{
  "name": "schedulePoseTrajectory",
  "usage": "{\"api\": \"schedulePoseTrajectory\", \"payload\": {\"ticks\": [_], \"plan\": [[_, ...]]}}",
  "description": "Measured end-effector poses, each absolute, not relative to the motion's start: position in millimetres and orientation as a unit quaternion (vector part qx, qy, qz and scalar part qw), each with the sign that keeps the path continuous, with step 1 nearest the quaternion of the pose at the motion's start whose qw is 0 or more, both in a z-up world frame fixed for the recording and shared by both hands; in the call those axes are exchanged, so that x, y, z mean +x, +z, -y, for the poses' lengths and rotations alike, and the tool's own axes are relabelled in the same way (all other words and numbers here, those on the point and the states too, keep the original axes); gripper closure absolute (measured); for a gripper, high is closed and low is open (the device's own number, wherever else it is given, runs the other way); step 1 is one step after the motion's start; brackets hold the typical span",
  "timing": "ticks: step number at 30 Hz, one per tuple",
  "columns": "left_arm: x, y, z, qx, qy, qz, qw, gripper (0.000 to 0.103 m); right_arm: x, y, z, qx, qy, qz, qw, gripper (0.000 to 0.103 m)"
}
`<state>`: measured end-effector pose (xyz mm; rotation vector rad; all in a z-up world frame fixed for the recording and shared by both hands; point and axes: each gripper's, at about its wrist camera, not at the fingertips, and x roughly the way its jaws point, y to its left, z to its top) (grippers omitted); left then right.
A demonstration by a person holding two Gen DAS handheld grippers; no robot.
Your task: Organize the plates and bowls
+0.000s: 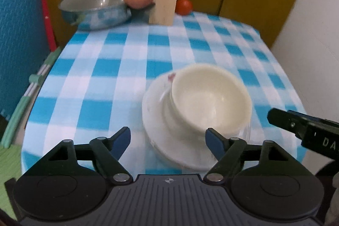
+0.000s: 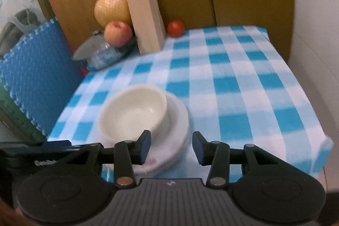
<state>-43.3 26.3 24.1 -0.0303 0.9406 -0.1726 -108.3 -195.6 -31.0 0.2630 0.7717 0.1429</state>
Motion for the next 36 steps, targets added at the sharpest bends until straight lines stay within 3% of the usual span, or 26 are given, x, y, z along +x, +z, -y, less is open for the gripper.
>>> {"api": "schedulePoseTrajectory", "payload": {"ticks": [10, 36], "plan": [[-60.4, -5.3, -8.1, -0.001, -0.1, -0.5, 0.86, 0.018, -113.8, -58.0, 189.4, 0.11, 0.047, -0.411, 0.904, 0.062], [-61.5, -16.5, -3.8, 0.016, -0.072, -0.504, 0.861, 0.016, -113.8, -71.3, 181.3, 0.12, 0.049, -0.424, 0.896, 0.06]]}}
